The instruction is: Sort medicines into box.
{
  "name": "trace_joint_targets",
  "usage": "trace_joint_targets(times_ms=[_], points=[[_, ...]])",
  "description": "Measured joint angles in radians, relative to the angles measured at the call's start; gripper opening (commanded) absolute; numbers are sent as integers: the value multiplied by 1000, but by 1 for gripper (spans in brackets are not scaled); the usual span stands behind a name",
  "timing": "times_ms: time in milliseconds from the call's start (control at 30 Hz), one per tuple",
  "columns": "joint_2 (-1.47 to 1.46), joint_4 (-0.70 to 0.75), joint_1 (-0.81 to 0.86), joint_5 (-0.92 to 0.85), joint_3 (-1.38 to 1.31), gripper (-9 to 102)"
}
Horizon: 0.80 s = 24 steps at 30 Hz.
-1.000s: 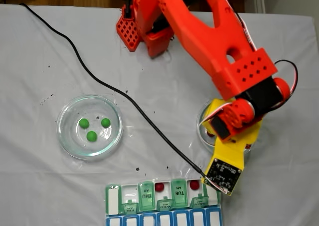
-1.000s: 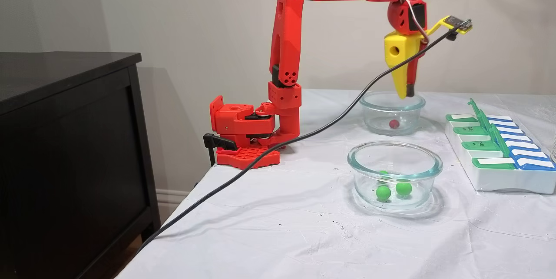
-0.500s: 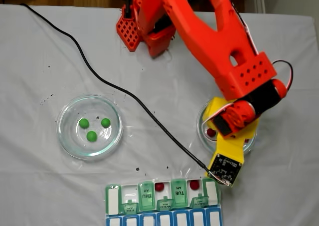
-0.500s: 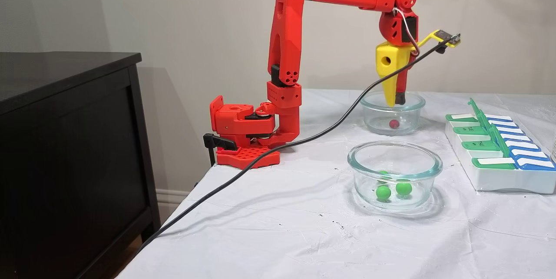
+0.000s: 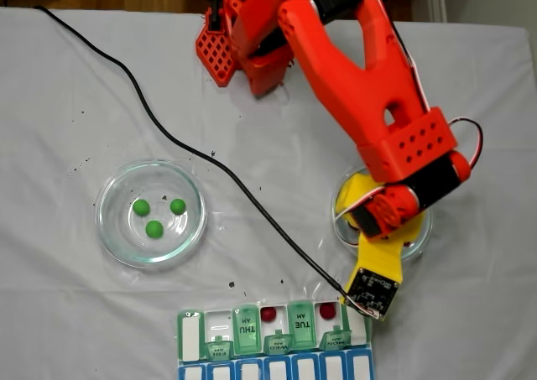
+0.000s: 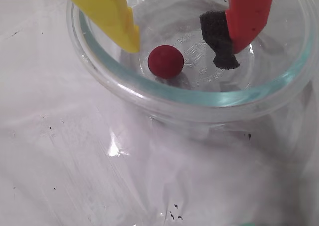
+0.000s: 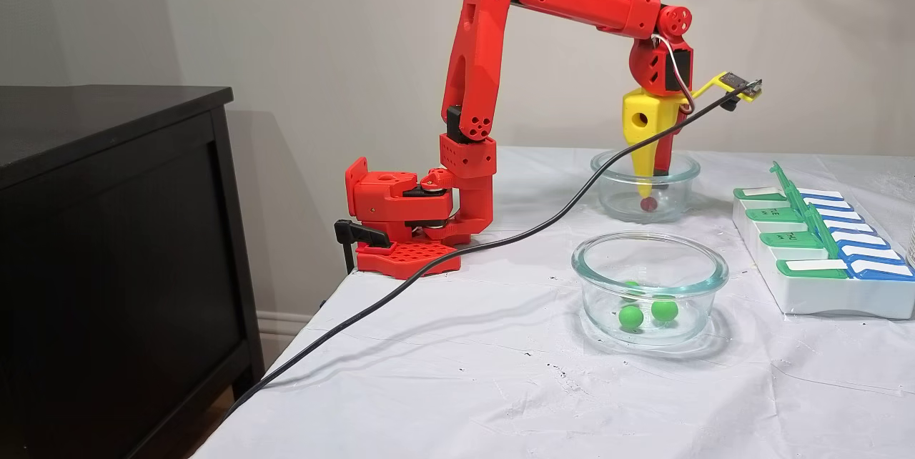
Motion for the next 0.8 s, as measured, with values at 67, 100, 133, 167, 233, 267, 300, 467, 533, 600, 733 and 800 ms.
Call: trace_joint_targets(times_ms=[67, 100, 133, 167, 233, 267, 300, 467, 533, 600, 733, 800], points=[[-20, -15, 0, 0, 0, 27], [-25, -20, -2, 0, 0, 27], [-29, -26, -2, 0, 0, 27], [-32, -29, -2, 0, 0, 27], [-35, -35, -2, 0, 0, 26], [-35, -37, -2, 0, 0, 26], [-35, -40, -2, 2, 2, 26], [-54, -72, -8, 2, 20, 26], [-60, -75, -3, 2, 20, 25], [-63, -75, -2, 2, 20, 22], [-66, -75, -2, 2, 21, 11], [-71, -75, -2, 2, 21, 0]])
